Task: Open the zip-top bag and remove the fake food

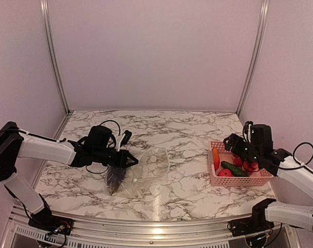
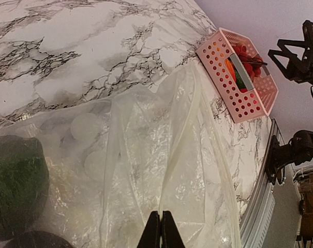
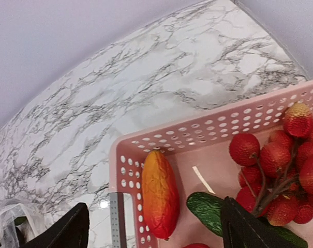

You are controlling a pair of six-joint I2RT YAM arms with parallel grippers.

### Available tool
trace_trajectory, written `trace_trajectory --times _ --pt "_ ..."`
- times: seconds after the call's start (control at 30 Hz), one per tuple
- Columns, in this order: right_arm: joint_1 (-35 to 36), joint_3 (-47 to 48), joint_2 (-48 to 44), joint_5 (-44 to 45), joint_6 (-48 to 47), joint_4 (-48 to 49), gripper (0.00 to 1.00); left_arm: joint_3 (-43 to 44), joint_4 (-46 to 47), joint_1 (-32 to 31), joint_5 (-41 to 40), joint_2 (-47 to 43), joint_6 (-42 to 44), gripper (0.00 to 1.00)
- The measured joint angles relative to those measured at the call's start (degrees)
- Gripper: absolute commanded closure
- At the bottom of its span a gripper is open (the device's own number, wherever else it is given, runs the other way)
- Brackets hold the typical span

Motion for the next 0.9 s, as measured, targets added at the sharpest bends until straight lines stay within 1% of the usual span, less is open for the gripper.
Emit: trace_trajectory --times 0.1,0.17,0.2,0.27,0.33,0.47,0.6,0.7,0.9 --pt "0.04 0.63 1.25 -9.05 -3.48 4.24 0.17 0.00 0.00 0.00 0.22 -0.22 0.02 1.00" --pt "0.72 1.22 4.48 -14.91 -4.76 7.39 0.20 0.00 0.00 0.00 0.44 -0.52 0.13 1.00" --pt "1.42 1.42 6.34 -17.51 -5.09 8.92 0.24 0.02 0.00 -0.02 0.57 -0.81 0.24 1.00" --pt "4.04 1.97 9.94 -21.00 -5.35 11.50 0.31 0.02 0.00 -0.02 0.74 -1.36 0.42 1.00" --pt "8.39 3.58 14.47 -24.50 -5.57 13.94 0.33 0.04 0.00 -0.02 0.90 -1.95 0.61 1.00" --pt "16.26 9.49 22.93 -29.24 -5.68 17.92 0.40 0.57 -0.07 -0.04 0.92 -2.80 1.05 1.00" --pt "21.51 14.78 29.83 -32.59 -5.29 22.77 0.47 1.46 0.00 -0.04 0.79 -2.99 1.49 1.00" --pt "23.67 17.11 35.67 -35.39 -3.82 27.32 0.54 1.68 0.00 -0.04 0.72 -3.04 1.53 1.00" --pt "25.18 18.71 47.93 -39.47 0.28 34.71 0.66 1.70 0.04 -0.11 0.70 -3.69 1.55 1.00"
